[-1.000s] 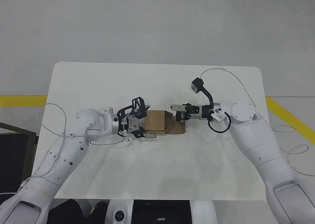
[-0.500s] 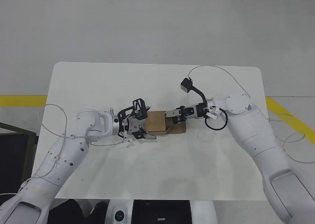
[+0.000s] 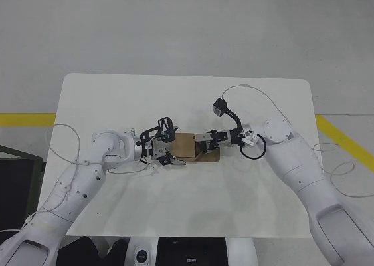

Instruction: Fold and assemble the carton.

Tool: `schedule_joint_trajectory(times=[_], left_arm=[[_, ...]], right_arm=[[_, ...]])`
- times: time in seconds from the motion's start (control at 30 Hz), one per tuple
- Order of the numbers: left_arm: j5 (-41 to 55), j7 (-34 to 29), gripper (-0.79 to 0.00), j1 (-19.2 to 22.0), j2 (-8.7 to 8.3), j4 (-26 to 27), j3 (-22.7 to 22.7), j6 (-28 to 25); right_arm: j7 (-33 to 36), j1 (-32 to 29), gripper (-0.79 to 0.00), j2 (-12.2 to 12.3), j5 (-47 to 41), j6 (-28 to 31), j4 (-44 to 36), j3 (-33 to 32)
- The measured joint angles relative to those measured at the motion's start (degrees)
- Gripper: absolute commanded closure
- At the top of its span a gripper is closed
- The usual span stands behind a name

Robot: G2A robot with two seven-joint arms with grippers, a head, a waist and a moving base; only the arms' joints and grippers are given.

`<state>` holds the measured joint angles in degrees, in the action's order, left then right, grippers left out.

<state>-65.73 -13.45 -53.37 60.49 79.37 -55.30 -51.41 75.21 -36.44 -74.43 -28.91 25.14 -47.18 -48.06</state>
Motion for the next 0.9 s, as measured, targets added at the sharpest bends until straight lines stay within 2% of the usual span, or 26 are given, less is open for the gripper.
schedule_joint_trajectory(times=[0.5,0.9], left_arm=[[-0.6,-0.3,-0.785,-0.9,-0.09,1.0,-0.4,0.8],[0.0,-0.9,-0.785,-2.0,-0.39,1.8,-1.7,1.6]], right_arm=[[-5.7,-2.9,-0.785,-0.8,-1.3,-1.5,-2.8,-0.2],[-4.8,-3.5,-0.785,-1.7,-2.4,-2.3,-2.1,0.4]])
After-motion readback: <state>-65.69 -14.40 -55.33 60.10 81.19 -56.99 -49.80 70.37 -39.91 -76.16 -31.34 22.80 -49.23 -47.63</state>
